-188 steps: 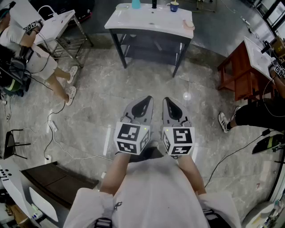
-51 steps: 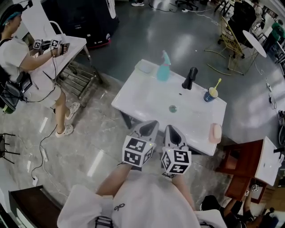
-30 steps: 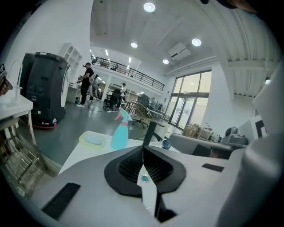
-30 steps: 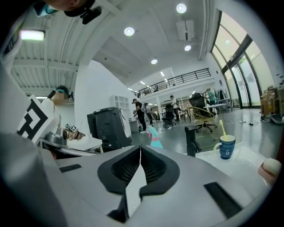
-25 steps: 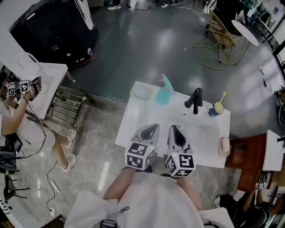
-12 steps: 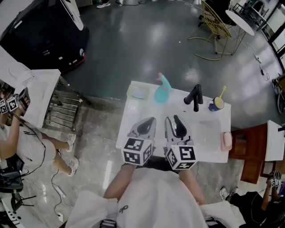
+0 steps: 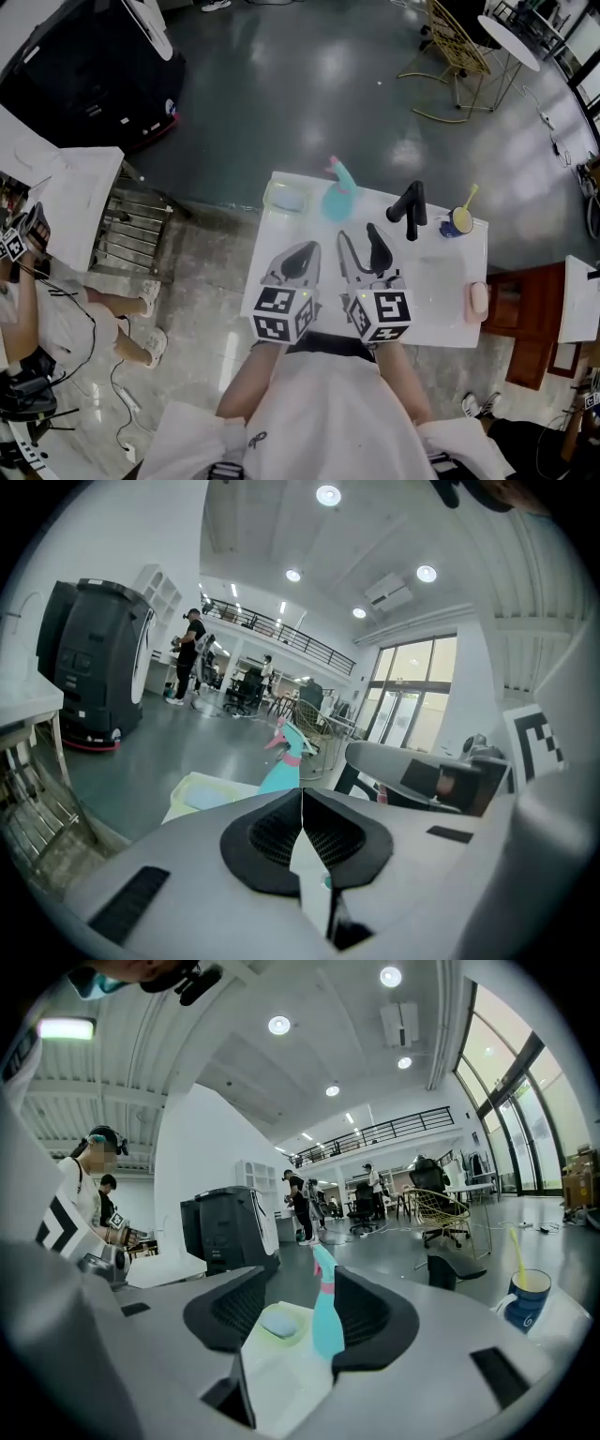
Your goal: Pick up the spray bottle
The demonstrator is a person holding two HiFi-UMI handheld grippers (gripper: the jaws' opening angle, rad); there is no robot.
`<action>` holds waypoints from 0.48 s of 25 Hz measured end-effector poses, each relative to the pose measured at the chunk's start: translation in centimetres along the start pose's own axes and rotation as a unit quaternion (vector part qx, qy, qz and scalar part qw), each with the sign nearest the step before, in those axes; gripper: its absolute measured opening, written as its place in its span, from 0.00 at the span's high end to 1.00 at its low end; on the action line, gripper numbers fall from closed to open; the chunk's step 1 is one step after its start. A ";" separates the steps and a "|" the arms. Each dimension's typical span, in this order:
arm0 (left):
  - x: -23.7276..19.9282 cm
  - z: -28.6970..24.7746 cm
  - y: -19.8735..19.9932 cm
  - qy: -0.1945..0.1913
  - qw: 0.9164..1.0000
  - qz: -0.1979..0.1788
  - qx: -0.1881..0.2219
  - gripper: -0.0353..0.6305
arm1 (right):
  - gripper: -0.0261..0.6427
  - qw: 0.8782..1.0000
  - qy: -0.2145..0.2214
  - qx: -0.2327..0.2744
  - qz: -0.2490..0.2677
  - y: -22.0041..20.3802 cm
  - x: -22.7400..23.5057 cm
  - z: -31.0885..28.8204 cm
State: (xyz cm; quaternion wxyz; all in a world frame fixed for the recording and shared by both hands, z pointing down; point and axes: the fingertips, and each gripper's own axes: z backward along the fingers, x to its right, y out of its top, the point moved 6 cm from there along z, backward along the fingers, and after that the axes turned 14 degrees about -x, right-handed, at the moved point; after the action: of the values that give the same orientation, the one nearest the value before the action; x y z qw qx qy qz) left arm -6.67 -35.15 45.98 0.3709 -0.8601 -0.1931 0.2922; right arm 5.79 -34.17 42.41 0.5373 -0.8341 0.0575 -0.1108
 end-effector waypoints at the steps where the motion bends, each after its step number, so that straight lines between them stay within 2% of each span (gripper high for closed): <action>1: -0.2 -0.1 0.2 0.004 1.000 0.003 0.002 0.91 | 0.63 1.000 0.000 -0.003 0.000 0.1 0.3 -0.5; 5: -1.0 -0.9 0.7 0.021 1.000 0.016 0.005 0.91 | 0.57 1.000 0.006 -0.028 -0.001 0.2 1.7 -2.9; 12: -1.4 -2.3 0.6 0.033 0.999 0.028 -0.005 0.91 | 0.56 0.999 0.002 -0.038 0.022 0.1 3.2 -5.6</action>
State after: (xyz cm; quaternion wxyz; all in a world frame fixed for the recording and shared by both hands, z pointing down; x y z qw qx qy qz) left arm -6.17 -37.55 47.33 0.3640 -0.8764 -0.1581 0.2728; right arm 7.49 -39.86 44.97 0.5071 -0.8523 0.0816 -0.0985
